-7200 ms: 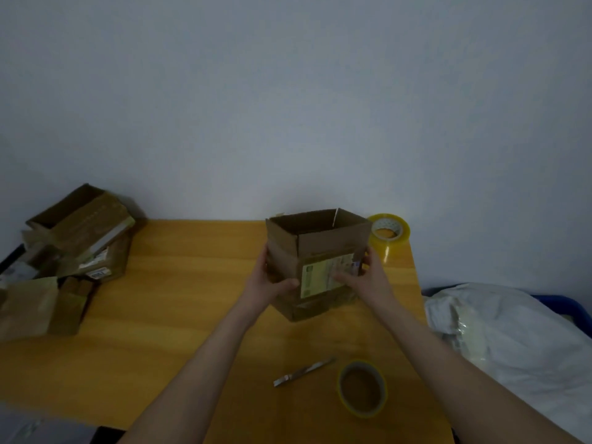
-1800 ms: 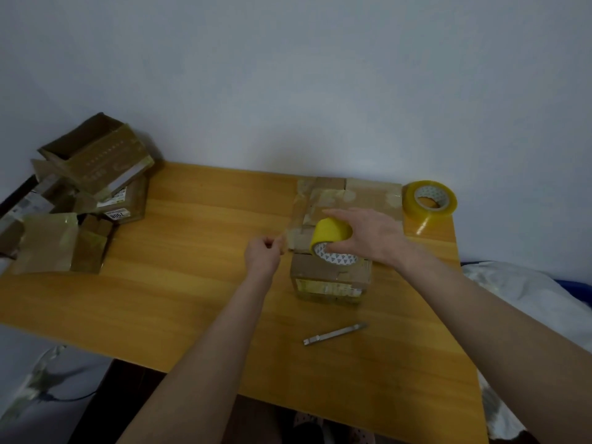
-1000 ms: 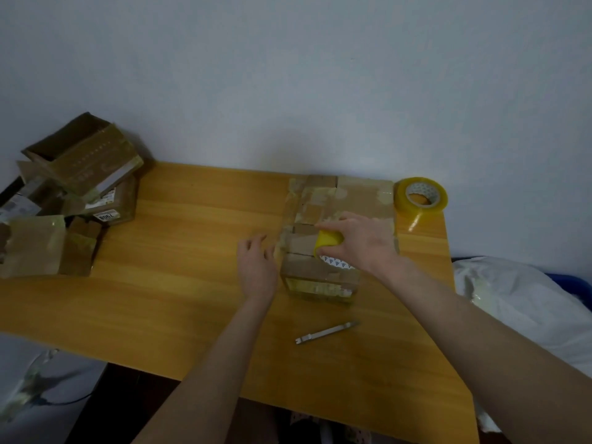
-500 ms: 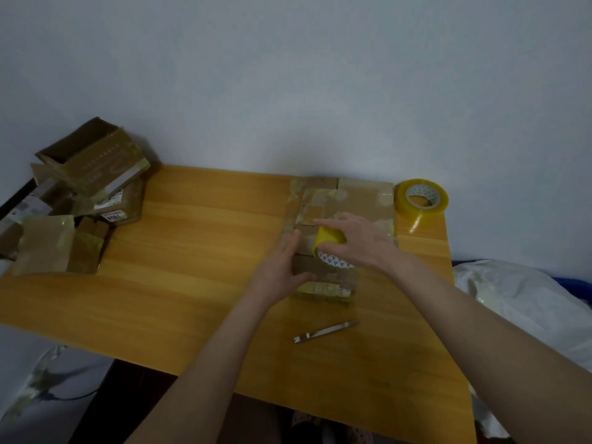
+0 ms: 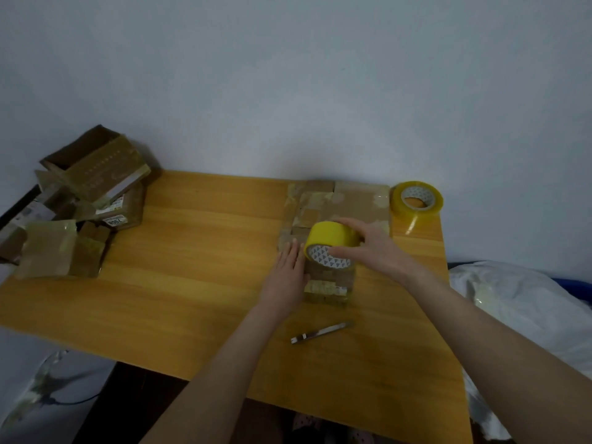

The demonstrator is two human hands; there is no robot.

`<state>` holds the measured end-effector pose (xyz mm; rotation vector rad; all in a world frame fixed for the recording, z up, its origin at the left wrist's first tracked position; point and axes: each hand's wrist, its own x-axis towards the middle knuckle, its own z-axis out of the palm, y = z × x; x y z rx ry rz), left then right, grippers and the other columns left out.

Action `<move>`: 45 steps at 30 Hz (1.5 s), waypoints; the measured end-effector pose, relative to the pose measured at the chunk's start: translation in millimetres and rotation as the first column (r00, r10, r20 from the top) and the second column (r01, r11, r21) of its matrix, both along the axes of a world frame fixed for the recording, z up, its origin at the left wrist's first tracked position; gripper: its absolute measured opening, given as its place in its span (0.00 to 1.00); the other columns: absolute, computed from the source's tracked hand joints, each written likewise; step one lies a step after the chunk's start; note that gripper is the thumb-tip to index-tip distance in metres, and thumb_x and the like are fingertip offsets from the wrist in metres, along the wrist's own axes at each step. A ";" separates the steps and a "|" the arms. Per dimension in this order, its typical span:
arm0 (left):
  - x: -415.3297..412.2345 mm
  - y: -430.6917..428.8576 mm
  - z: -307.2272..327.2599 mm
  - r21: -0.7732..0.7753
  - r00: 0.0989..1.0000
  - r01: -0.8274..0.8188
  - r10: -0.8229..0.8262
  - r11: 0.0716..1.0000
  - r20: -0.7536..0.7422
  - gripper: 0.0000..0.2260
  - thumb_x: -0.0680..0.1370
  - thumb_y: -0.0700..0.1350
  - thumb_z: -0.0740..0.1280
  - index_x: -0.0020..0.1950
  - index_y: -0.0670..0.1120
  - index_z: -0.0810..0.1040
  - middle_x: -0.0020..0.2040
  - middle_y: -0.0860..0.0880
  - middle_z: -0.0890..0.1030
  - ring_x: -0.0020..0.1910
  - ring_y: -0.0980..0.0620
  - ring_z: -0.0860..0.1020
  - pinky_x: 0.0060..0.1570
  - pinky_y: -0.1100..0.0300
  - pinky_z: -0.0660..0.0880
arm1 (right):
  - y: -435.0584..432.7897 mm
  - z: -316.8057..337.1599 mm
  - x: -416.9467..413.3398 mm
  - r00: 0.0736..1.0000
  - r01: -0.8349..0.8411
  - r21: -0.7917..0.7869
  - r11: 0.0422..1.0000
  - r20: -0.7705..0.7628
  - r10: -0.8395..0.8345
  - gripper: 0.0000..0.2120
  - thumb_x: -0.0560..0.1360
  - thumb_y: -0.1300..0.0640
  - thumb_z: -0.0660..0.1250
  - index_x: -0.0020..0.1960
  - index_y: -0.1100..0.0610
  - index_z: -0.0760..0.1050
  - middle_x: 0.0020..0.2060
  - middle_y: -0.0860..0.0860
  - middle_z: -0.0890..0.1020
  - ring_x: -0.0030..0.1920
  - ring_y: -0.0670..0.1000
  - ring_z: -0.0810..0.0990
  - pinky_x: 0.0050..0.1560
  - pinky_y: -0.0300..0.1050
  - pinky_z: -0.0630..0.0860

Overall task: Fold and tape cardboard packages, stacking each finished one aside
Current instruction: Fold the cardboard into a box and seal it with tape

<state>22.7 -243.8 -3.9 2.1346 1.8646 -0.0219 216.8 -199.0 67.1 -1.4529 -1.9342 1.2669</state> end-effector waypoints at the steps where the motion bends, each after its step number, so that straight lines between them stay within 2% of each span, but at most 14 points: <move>1: -1.0 -0.4 -0.6 -0.005 1.000 0.004 -0.004 1.000 -0.006 0.30 0.84 0.51 0.53 0.78 0.41 0.40 0.78 0.44 0.39 0.77 0.47 0.39 0.76 0.54 0.42 | 1.1 0.2 0.0 1.000 0.005 -0.006 1.000 0.004 -0.005 0.30 0.70 0.46 0.74 0.70 0.48 0.69 0.60 0.42 0.72 0.59 0.45 0.70 0.55 0.40 0.69; 5: 0.1 -0.6 1.0 0.007 0.998 0.012 -0.011 1.000 -0.063 0.30 0.84 0.50 0.53 0.78 0.41 0.39 0.78 0.43 0.39 0.77 0.48 0.40 0.76 0.55 0.43 | 8.3 5.0 -1.4 0.998 0.002 0.028 1.000 0.069 -0.004 0.14 0.74 0.43 0.69 0.50 0.53 0.77 0.40 0.46 0.79 0.42 0.47 0.75 0.38 0.39 0.68; 9: 2.1 -1.2 3.2 -0.002 0.994 0.026 -0.026 1.000 -0.103 0.28 0.84 0.48 0.51 0.78 0.42 0.40 0.78 0.44 0.39 0.77 0.48 0.40 0.75 0.57 0.43 | 15.4 9.1 5.4 0.984 0.050 0.067 0.996 0.169 -0.061 0.24 0.73 0.41 0.69 0.47 0.65 0.79 0.34 0.53 0.74 0.35 0.49 0.71 0.35 0.46 0.63; 12: 3.8 0.1 4.5 0.013 0.992 0.032 -0.031 0.999 -0.121 0.28 0.84 0.48 0.51 0.78 0.42 0.40 0.78 0.44 0.40 0.77 0.48 0.41 0.74 0.57 0.42 | 19.6 13.8 20.9 0.961 0.058 0.058 0.997 0.267 -0.072 0.26 0.72 0.39 0.68 0.46 0.65 0.78 0.34 0.54 0.75 0.36 0.51 0.74 0.36 0.47 0.66; 15: 6.5 1.2 5.1 0.037 0.991 0.032 -0.027 0.999 -0.129 0.28 0.84 0.48 0.51 0.78 0.42 0.40 0.78 0.44 0.40 0.77 0.49 0.42 0.73 0.58 0.40 | 22.9 15.5 37.7 0.906 0.018 0.072 0.997 0.420 -0.047 0.21 0.74 0.38 0.65 0.43 0.57 0.79 0.39 0.51 0.80 0.44 0.53 0.79 0.43 0.49 0.75; 18: 4.8 -0.3 4.1 0.041 0.991 0.047 -0.041 0.998 -0.128 0.27 0.84 0.48 0.51 0.78 0.43 0.40 0.78 0.43 0.41 0.77 0.48 0.42 0.74 0.58 0.40 | 24.0 4.0 50.4 0.891 0.019 0.013 1.000 0.453 -0.023 0.27 0.75 0.38 0.63 0.56 0.61 0.80 0.53 0.57 0.83 0.53 0.56 0.80 0.56 0.56 0.77; 21: 5.8 -3.9 5.8 0.064 0.991 0.091 -0.084 0.994 -0.105 0.26 0.84 0.46 0.52 0.78 0.53 0.42 0.78 0.41 0.41 0.77 0.45 0.43 0.74 0.55 0.43 | 16.1 -15.1 52.8 0.870 0.030 -0.087 0.996 0.493 0.017 0.26 0.77 0.40 0.61 0.64 0.59 0.75 0.62 0.57 0.78 0.60 0.57 0.76 0.60 0.53 0.74; 24: 5.2 -4.3 10.7 0.042 0.989 0.099 -0.094 0.994 -0.110 0.24 0.84 0.47 0.52 0.78 0.56 0.46 0.78 0.41 0.42 0.77 0.45 0.43 0.74 0.54 0.43 | 9.4 -29.6 51.8 0.886 0.103 -0.095 0.990 0.461 -0.047 0.27 0.78 0.41 0.60 0.69 0.59 0.71 0.68 0.56 0.74 0.66 0.57 0.72 0.63 0.51 0.70; 28: 20.3 -3.4 17.2 0.062 0.986 0.089 -0.079 0.994 -0.148 0.29 0.82 0.54 0.57 0.78 0.47 0.49 0.79 0.45 0.43 0.78 0.48 0.43 0.74 0.56 0.40 | 11.1 -40.0 52.5 0.895 0.158 -0.050 0.986 0.429 -0.121 0.26 0.79 0.41 0.60 0.67 0.59 0.73 0.65 0.56 0.76 0.63 0.57 0.75 0.59 0.50 0.72; 34: 84.6 -6.4 3.3 0.035 0.990 0.091 -0.086 0.995 -0.116 0.33 0.82 0.58 0.52 0.78 0.41 0.42 0.78 0.41 0.43 0.77 0.42 0.43 0.75 0.49 0.41 | 14.5 -43.8 48.0 0.899 0.159 -0.039 0.987 0.418 -0.128 0.25 0.79 0.43 0.61 0.68 0.60 0.73 0.66 0.56 0.75 0.65 0.56 0.74 0.59 0.47 0.71; 36: 87.3 -6.0 -2.3 0.096 0.996 0.074 -0.068 0.993 -0.063 0.30 0.81 0.57 0.54 0.78 0.43 0.52 0.77 0.39 0.54 0.76 0.37 0.54 0.73 0.44 0.51 | 15.0 -49.0 53.3 0.927 0.150 -0.078 0.986 0.358 -0.113 0.26 0.77 0.43 0.63 0.65 0.61 0.75 0.64 0.57 0.77 0.63 0.56 0.75 0.54 0.44 0.70; 38: 83.9 -6.7 -4.3 0.148 0.995 0.083 -0.073 0.985 -0.074 0.27 0.78 0.53 0.62 0.75 0.44 0.63 0.73 0.37 0.65 0.71 0.34 0.65 0.68 0.39 0.62 | 9.7 -52.5 63.7 0.971 0.143 -0.193 0.971 0.220 -0.099 0.28 0.74 0.41 0.67 0.66 0.59 0.75 0.64 0.55 0.77 0.63 0.55 0.76 0.59 0.47 0.72; 41: 77.4 -6.7 -6.1 0.113 0.983 0.140 -0.125 0.984 -0.133 0.29 0.81 0.50 0.60 0.78 0.46 0.53 0.77 0.39 0.54 0.75 0.34 0.53 0.73 0.41 0.51 | -1.2 -54.4 76.6 0.990 0.138 -0.327 0.935 0.067 -0.122 0.27 0.73 0.43 0.70 0.66 0.56 0.75 0.61 0.50 0.78 0.62 0.52 0.76 0.63 0.47 0.72; 45: 68.0 -10.5 -7.9 0.134 0.981 0.124 -0.101 0.983 -0.169 0.28 0.81 0.50 0.58 0.78 0.46 0.52 0.78 0.40 0.52 0.76 0.36 0.51 0.74 0.41 0.49 | -9.8 -59.1 72.9 0.992 0.124 -0.247 0.961 0.029 -0.121 0.13 0.75 0.45 0.69 0.51 0.55 0.80 0.44 0.48 0.81 0.48 0.49 0.79 0.46 0.41 0.73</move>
